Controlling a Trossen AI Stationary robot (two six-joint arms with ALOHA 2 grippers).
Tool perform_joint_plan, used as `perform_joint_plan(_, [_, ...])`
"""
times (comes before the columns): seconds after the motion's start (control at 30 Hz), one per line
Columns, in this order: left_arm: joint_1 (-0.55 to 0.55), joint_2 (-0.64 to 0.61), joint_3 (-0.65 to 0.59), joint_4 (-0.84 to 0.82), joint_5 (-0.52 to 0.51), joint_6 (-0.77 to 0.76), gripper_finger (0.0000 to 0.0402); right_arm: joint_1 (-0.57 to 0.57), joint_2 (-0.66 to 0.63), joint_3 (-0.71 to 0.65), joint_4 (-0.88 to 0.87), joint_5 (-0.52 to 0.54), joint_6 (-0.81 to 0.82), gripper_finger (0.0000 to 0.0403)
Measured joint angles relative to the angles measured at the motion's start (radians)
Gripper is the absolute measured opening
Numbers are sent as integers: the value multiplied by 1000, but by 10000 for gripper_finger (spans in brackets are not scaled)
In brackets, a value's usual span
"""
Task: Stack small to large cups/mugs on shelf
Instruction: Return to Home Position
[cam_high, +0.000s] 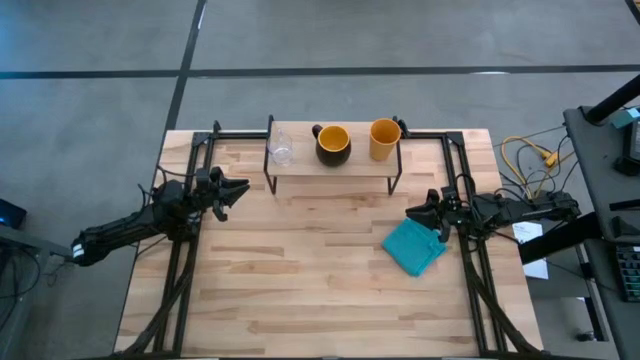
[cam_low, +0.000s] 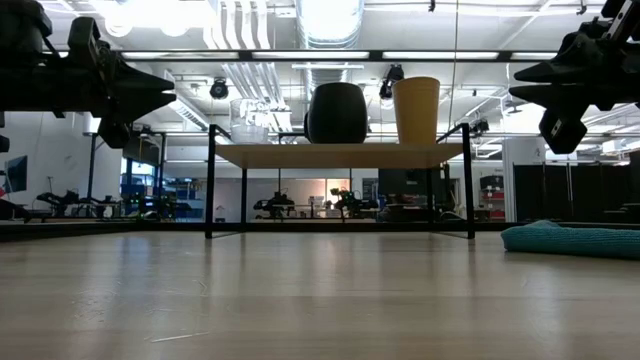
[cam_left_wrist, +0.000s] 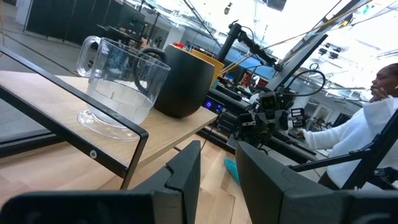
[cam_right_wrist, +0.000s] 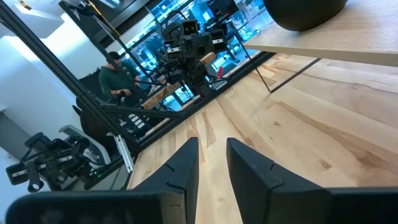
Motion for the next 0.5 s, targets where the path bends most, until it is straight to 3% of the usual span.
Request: perform_joint_plan(0.5, [0,1,0,0,0,0,89,0,0,0,0,0,0,72])
